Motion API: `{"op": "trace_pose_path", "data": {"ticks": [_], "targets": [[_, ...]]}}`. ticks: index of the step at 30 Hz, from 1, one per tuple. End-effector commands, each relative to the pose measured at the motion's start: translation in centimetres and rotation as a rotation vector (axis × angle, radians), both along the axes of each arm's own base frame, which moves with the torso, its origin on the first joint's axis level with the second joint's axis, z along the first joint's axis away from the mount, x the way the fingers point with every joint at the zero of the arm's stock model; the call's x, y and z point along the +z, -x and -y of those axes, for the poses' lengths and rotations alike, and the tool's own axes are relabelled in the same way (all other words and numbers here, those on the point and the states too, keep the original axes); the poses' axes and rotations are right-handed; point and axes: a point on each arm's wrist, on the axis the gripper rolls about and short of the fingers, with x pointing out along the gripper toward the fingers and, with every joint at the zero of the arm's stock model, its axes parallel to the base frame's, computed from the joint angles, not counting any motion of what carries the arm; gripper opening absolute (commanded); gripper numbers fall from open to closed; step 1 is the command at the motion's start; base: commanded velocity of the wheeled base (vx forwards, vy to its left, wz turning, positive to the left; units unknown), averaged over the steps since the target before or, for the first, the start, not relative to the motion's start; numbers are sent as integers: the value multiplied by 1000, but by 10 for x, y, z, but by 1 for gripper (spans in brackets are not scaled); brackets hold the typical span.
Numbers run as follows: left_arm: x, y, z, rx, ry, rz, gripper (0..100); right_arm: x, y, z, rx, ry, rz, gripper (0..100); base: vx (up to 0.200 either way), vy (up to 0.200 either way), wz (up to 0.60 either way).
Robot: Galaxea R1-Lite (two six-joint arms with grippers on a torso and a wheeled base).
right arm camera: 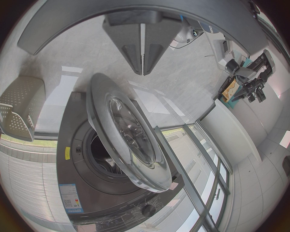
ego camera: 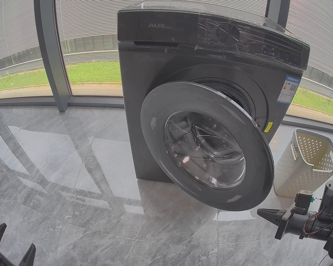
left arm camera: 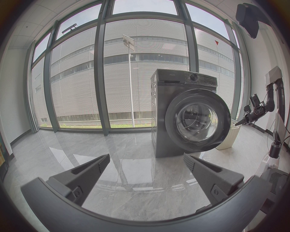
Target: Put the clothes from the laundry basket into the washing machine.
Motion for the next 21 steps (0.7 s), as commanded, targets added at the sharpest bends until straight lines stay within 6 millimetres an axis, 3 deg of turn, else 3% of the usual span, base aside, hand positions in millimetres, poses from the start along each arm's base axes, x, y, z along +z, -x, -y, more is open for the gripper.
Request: {"op": "trace_pose_path", "data": {"ticks": [1, 12, 16, 21], "targets": [[-5, 0, 0, 0, 0, -2, 100, -3, -4, -4, 10, -8, -14, 0, 0, 0, 0], [-5, 0, 0, 0, 0, -2, 100, -16, -39, -10, -49, -53, 72, 0, 0, 0, 0], [-5, 0, 0, 0, 0, -2, 100, -15, -66, -5, -255, -46, 211, 0, 0, 0, 0], [-5, 0, 0, 0, 0, -2, 100, -17, -67, -5, -263, -35, 206, 0, 0, 0, 0]]}}
